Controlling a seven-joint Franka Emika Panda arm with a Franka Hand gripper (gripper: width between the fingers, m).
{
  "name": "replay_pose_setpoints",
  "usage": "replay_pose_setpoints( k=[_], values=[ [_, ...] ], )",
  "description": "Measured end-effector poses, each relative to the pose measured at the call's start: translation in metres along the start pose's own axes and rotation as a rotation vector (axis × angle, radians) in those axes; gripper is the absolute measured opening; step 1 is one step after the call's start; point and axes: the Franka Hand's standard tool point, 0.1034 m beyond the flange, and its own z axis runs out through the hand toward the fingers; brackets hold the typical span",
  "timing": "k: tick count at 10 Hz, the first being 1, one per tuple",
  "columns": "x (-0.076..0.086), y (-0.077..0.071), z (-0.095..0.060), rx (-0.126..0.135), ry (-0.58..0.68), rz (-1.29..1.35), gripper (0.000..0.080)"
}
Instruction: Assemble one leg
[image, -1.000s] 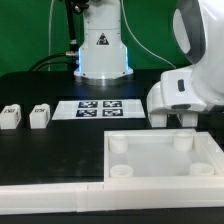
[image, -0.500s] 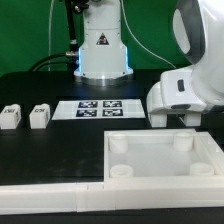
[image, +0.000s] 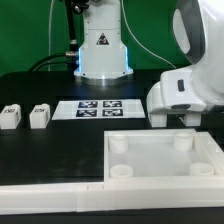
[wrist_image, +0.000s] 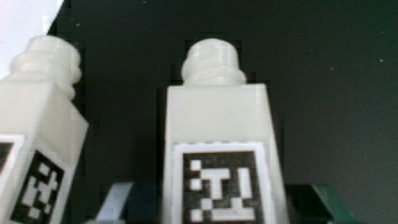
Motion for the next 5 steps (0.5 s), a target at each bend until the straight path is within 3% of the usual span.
replay_pose_setpoints(
  k=[3, 5],
  values=[
    [-0.009, 0.02, -0.063, 0.021, 0.082, -0.076, 0.0291],
    [-0.013, 0.036, -0.108, 0.038, 0.245, -0.114, 0.0291]
  ],
)
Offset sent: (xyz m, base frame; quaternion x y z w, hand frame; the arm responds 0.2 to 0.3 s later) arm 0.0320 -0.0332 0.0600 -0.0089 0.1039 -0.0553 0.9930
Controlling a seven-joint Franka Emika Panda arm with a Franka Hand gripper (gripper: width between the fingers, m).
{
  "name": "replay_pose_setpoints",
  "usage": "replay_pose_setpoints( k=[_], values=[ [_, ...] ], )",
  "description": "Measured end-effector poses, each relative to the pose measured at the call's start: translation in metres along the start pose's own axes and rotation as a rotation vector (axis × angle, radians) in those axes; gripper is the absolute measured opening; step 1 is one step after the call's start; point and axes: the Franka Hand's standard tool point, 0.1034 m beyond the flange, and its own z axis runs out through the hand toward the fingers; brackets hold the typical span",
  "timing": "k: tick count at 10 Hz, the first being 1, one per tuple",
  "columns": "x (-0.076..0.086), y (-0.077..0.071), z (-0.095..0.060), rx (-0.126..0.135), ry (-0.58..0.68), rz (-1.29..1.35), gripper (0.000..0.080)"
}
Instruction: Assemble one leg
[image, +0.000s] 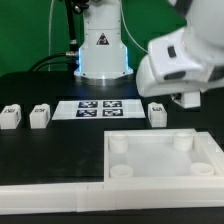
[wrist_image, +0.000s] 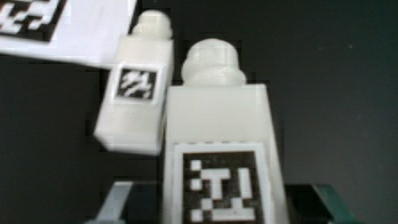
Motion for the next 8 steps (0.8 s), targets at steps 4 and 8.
replay_pose_setpoints(
  k=[4, 8],
  values=[
    [-0.008, 0.001, -0.084, -0.018, 0.419, 0.005, 0.0291],
    [0.002, 0.01, -0.084, -0.034, 0.788, -0.013, 0.0291]
  ],
)
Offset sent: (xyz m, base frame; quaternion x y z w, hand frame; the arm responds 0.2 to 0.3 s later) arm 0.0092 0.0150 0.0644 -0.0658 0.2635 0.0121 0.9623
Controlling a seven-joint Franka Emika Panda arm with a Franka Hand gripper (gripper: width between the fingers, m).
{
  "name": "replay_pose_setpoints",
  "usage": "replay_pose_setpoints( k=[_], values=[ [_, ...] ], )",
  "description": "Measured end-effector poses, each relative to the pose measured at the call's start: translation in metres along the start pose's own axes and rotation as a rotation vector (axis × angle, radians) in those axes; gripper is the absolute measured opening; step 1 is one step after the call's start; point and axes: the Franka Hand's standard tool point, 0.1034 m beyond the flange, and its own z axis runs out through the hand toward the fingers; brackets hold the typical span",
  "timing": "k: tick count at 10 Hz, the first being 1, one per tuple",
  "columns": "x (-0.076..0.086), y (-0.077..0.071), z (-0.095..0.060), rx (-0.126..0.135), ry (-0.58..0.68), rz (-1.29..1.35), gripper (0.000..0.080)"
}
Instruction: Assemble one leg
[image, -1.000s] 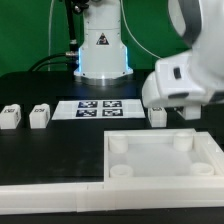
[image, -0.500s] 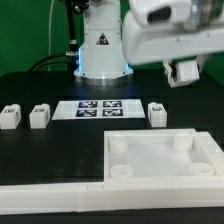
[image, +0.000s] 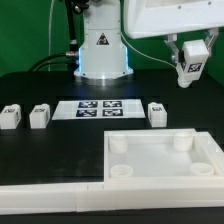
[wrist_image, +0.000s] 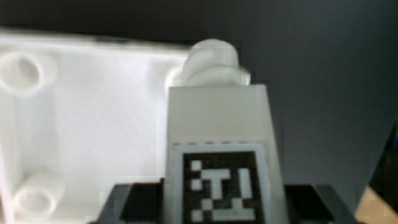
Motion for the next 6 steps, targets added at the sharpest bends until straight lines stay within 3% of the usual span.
replay_pose_setpoints(
  k=[1, 2, 3, 5, 6],
  values=[
    [0.019, 0.016, -0.006, -0.009, 0.068, -0.075, 0.0291],
    [0.05, 0.03, -0.015, -0.021, 0.149, -0.089, 0.0291],
    [0.073, 0.037, -0.02, -0.035, 0.272, -0.098, 0.0291],
    [0.093, 0.038, -0.028, -0.055, 0.455, -0.108, 0.0291],
    [0.09, 0.043, -0.026, -0.069, 0.53, -0.111, 0.0291]
  ],
)
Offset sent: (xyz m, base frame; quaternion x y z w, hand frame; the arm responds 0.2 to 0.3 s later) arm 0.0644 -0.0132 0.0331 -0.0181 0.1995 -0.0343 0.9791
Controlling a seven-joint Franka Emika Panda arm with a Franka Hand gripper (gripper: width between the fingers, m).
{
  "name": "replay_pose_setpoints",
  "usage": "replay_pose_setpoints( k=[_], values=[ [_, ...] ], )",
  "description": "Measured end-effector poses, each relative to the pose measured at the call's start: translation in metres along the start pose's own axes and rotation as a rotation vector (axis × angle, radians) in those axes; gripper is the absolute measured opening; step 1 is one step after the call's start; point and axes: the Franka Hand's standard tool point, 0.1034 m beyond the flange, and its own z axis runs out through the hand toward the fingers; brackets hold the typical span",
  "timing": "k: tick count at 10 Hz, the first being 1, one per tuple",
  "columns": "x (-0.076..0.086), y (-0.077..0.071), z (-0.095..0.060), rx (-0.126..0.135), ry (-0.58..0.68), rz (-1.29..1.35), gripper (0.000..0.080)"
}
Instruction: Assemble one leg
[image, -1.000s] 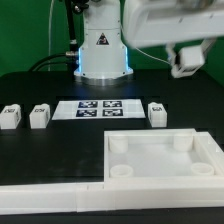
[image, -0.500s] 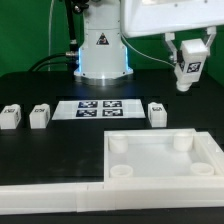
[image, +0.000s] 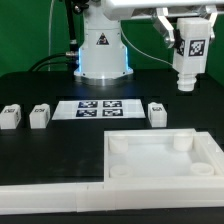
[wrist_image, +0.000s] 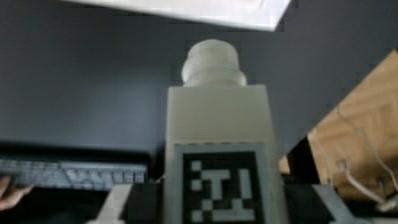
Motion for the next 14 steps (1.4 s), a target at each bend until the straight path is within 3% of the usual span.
replay_pose_setpoints(
  k=[1, 2, 3, 5, 7, 10, 11, 14],
  values=[
    [-0.011, 0.002, 0.006, -0.007, 0.018, 0.002, 0.0291],
    [-0.015, -0.001, 0.01, 0.006, -0.044, 0.002, 0.0291],
    [-0.01, 0.0, 0.007, 0.004, -0.031, 0.002, 0.0291],
    [-0.018, -0.007, 0.018, 0.016, -0.056, -0.001, 0.0291],
    [-0.003, -0.013, 0.047, 0.026, -0.037, 0.001, 0.0291],
    [-0.015, -0.02, 0.084, 0.035, -0.036, 0.009, 0.0292],
    [-0.025, -0.026, 0.09, 0.04, -0.048, 0.009, 0.0292],
    [-0.036, -0.028, 0.092, 0.043, -0.069, 0.006, 0.0292]
  ],
)
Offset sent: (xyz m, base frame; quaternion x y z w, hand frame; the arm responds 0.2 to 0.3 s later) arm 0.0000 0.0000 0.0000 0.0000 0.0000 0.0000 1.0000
